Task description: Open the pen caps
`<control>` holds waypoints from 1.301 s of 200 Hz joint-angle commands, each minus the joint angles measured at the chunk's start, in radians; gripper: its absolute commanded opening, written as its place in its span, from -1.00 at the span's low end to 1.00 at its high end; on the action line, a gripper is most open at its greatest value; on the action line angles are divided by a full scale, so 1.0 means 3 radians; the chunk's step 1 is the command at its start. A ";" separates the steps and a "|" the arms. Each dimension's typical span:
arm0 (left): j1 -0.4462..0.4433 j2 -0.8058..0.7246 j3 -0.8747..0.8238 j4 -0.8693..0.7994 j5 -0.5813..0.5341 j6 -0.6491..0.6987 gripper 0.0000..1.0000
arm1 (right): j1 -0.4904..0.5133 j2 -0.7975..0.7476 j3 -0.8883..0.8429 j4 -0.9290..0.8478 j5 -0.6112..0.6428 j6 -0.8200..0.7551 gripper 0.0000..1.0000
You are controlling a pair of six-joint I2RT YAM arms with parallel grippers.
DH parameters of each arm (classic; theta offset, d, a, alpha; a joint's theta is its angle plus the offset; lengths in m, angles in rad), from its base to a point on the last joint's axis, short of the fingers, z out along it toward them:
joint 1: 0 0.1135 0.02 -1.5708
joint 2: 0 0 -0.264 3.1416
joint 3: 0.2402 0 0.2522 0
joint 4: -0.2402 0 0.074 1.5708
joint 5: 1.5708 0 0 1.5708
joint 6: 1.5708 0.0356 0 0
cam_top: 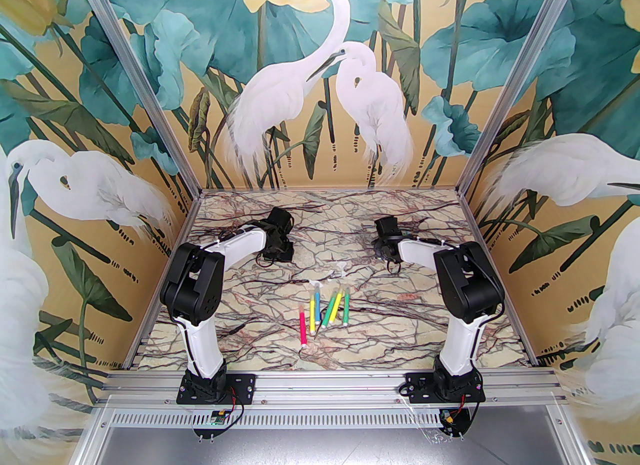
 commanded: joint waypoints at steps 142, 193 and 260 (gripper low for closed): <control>-0.0001 0.0065 -0.0046 -0.0016 0.0048 0.0107 -0.52 | -0.0012 -0.0107 -0.0031 -0.0096 0.0115 0.0004 -0.47; -0.0003 0.0051 -0.0049 -0.0023 0.0066 0.0130 -0.47 | -0.0004 -0.0306 -0.0084 -0.0151 0.0139 -0.0065 -0.42; 0.0000 -0.0200 -0.0112 0.0047 0.0274 0.0127 -0.35 | 0.0144 -0.0757 -0.0230 -0.0311 0.0157 -0.0174 -0.27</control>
